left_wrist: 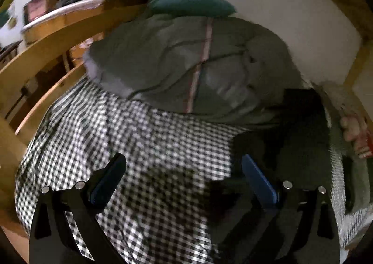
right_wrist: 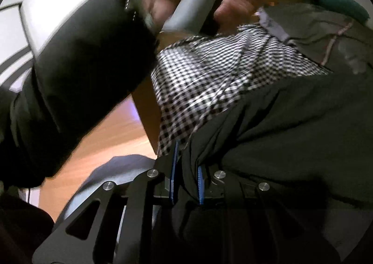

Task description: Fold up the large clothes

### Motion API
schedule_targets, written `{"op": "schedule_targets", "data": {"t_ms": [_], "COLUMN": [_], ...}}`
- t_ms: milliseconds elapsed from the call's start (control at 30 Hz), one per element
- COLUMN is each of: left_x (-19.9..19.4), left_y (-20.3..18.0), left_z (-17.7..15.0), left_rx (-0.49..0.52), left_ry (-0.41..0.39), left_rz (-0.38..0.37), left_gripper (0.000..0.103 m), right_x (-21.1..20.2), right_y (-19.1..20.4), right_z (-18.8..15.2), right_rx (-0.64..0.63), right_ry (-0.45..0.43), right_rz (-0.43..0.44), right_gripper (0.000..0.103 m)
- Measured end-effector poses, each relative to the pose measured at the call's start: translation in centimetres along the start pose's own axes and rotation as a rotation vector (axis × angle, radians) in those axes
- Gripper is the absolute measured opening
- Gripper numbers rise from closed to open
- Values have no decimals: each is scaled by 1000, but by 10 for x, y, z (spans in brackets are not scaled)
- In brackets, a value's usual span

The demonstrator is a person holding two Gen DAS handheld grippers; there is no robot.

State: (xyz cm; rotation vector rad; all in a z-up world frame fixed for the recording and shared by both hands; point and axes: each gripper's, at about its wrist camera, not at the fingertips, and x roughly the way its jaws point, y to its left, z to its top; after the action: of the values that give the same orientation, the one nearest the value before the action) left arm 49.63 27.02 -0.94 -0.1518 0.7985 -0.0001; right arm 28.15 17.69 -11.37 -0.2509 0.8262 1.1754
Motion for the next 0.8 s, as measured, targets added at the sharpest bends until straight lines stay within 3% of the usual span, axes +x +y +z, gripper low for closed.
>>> {"op": "schedule_targets", "data": {"t_ms": [133, 333, 467, 633, 733, 800], "left_x": [15, 58, 96, 159, 209, 231], "left_y": [-45, -140, -170, -168, -171, -176], "left_z": [6, 12, 39, 77, 64, 50], "left_rx": [136, 424, 434, 269, 322, 385], "left_ry": [83, 95, 102, 179, 288, 303], "left_rz": [-56, 55, 73, 99, 151, 179], "left_gripper": [98, 98, 98, 98, 99, 99], "right_x": [36, 64, 71, 72, 73, 68], "right_y": [1, 23, 18, 25, 22, 14], "right_z": [-2, -5, -7, -10, -11, -10], "right_rx": [-22, -92, -62, -80, -73, -41], "right_ry": [84, 138, 156, 153, 144, 124], "right_rz": [22, 60, 111, 127, 134, 146], "right_gripper": [15, 15, 15, 17, 18, 18]}}
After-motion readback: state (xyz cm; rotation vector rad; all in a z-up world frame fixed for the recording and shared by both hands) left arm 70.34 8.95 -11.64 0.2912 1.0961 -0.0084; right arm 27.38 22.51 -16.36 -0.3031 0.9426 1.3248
